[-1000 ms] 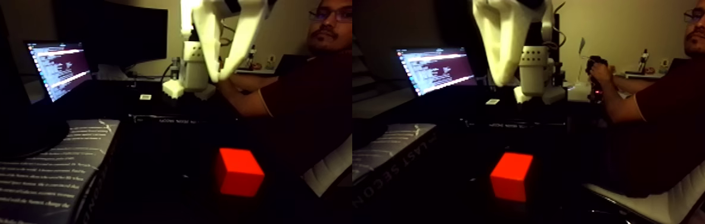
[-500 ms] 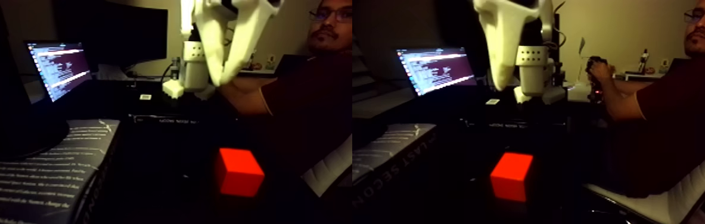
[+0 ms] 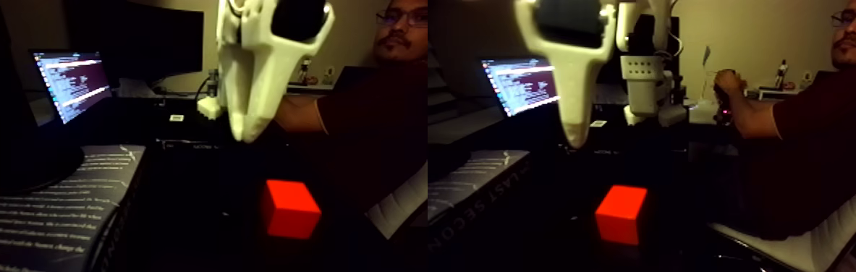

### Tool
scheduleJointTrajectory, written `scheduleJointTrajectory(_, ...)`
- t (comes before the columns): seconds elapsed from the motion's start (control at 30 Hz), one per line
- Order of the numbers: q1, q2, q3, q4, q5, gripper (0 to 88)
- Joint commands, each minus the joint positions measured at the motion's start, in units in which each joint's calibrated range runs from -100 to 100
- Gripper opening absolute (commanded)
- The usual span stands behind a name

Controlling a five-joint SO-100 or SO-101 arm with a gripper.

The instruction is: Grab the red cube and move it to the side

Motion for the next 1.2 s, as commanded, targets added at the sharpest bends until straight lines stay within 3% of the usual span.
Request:
scheduleJointTrajectory(0.0, 1.58, 2.68, -4.15, -0.71, -0.29, 8.4)
scheduleJointTrajectory(0.2, 2.83, 7.63, -11.95, 0.05, -0.29, 8.8)
scheduleJointTrajectory(0.4, 3.91, 12.68, -23.01, 9.43, -2.23, 8.9)
scheduleJointTrajectory(0.63, 4.24, 13.01, -22.11, 11.88, 2.09, 9.0)
scheduleJointTrajectory(1.17, 7.49, 13.26, -12.04, 1.91, 1.33, 9.1)
